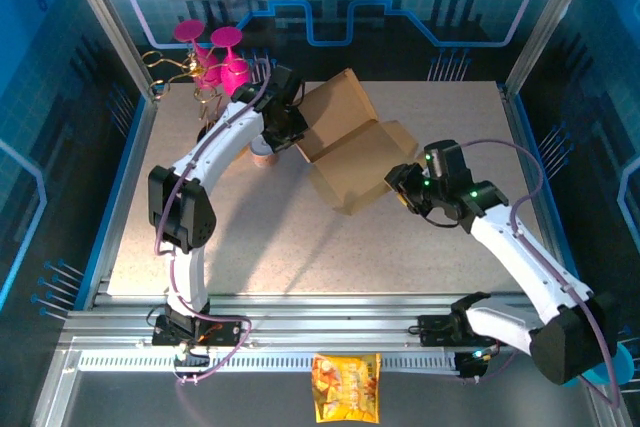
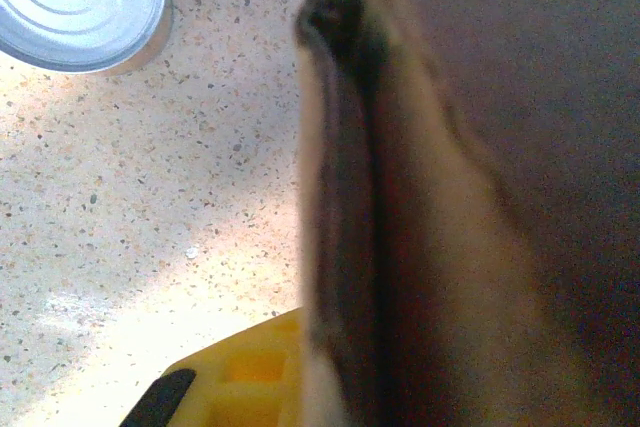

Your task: Fold the paper box

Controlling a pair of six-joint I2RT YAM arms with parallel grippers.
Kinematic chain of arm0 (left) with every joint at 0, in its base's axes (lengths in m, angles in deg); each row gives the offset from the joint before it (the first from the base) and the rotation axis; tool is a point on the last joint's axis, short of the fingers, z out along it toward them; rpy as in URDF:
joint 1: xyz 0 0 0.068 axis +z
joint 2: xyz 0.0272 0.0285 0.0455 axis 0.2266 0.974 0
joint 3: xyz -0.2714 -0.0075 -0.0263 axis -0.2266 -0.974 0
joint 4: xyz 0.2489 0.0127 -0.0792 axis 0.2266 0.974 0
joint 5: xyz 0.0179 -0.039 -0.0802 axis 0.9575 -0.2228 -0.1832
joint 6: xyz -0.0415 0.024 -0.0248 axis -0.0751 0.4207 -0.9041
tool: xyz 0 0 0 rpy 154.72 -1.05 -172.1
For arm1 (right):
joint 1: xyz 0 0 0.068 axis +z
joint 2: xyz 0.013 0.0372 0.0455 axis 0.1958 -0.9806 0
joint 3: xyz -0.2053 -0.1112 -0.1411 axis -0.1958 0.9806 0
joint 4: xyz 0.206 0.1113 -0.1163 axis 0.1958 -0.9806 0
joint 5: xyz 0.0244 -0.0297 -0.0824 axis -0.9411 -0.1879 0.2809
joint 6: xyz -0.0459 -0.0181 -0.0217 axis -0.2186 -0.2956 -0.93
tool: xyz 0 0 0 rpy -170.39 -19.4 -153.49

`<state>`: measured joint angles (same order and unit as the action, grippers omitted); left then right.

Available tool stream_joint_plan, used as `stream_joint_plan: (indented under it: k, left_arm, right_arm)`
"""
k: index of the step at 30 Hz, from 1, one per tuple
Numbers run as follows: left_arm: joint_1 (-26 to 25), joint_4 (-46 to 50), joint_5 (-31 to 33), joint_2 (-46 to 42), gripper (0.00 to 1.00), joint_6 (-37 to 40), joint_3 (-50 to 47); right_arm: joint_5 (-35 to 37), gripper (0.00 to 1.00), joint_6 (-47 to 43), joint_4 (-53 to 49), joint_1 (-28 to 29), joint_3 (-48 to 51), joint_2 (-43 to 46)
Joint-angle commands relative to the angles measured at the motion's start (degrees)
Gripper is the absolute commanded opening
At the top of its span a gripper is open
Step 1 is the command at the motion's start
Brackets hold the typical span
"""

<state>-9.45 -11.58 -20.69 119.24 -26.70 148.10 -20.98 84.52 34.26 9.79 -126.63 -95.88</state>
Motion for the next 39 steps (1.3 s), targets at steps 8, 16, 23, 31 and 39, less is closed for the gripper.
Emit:
stream_joint_plan:
  k: [8, 16, 23, 31, 39]
  left_arm:
    - [0.32, -2.83, -3.92, -2.84, 0.0, -1.74, -3.83]
    - [-0.5, -4.98, -11.52, -5.57, 0.53, -3.85, -6.85]
    - [-2.86, -9.55, -17.78, -14.38, 0.65, -9.28, -15.8]
    - [-1.92, -1.34, -13.14, -15.92, 0.63, -2.55, -10.9]
    - [-2.06, 1.57, -8.07, -15.47, 0.58, 5.85, -8.8]
  right_arm:
    - [4.93, 0.16, -4.95, -5.54, 1.24, -9.05, -6.9]
    - [9.65, 0.0, -21.25, -20.61, -2.21, -20.27, -14.26]
    - [3.48, 0.0, -40.66, -30.17, -11.84, -27.72, -18.61]
    - [6.11, 0.0, -55.09, -45.01, -15.42, -36.04, -24.65]
    - [18.13, 0.0, -60.95, -43.84, -8.91, -38.35, -25.82]
